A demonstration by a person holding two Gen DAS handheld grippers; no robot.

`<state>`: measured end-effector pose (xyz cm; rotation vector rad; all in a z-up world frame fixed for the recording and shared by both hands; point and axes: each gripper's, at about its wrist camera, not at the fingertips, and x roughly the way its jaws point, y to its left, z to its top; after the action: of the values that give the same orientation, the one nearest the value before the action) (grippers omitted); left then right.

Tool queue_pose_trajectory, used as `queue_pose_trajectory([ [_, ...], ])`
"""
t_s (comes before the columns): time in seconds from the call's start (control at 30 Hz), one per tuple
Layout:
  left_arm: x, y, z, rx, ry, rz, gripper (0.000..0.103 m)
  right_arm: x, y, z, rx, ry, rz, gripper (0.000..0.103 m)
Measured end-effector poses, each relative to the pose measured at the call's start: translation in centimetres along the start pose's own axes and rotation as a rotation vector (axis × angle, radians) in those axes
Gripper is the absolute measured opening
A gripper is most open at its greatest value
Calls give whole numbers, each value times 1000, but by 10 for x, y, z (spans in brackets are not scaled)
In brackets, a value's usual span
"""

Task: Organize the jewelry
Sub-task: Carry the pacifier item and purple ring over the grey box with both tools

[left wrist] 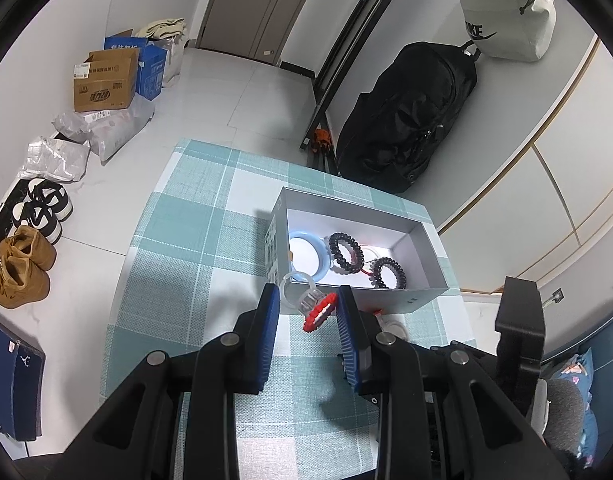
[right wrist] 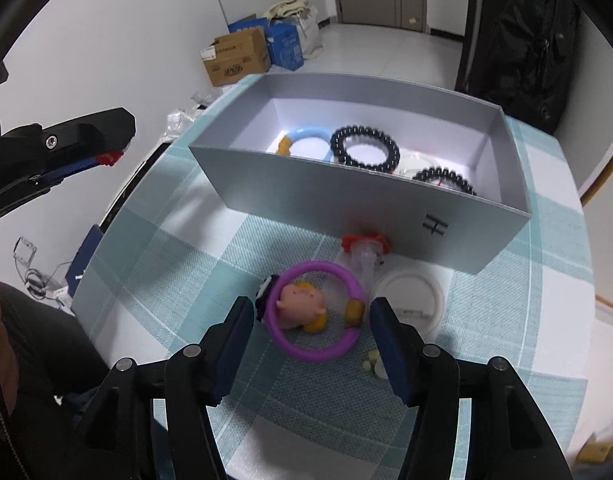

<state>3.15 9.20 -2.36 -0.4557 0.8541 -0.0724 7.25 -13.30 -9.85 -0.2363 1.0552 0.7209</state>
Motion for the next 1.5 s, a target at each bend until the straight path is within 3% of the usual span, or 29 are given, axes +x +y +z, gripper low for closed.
queue_pose_trajectory([
  [0.3, 0, 1, 1, -13, 1, -7, 23, 1, 1, 4, 1, -11, 5, 53],
  [0.87, 19, -20, 20, -20, 2, -27, 23, -48, -16, 35, 81, -211, 67, 53],
  [1.07, 38, -29, 33, 8, 20, -2, 23, -51, -37, 58, 133, -232, 90, 53],
  [1.5, 74, -23, 42, -41, 118, -20, 23, -33, -74, 89, 251, -216, 142, 53],
])
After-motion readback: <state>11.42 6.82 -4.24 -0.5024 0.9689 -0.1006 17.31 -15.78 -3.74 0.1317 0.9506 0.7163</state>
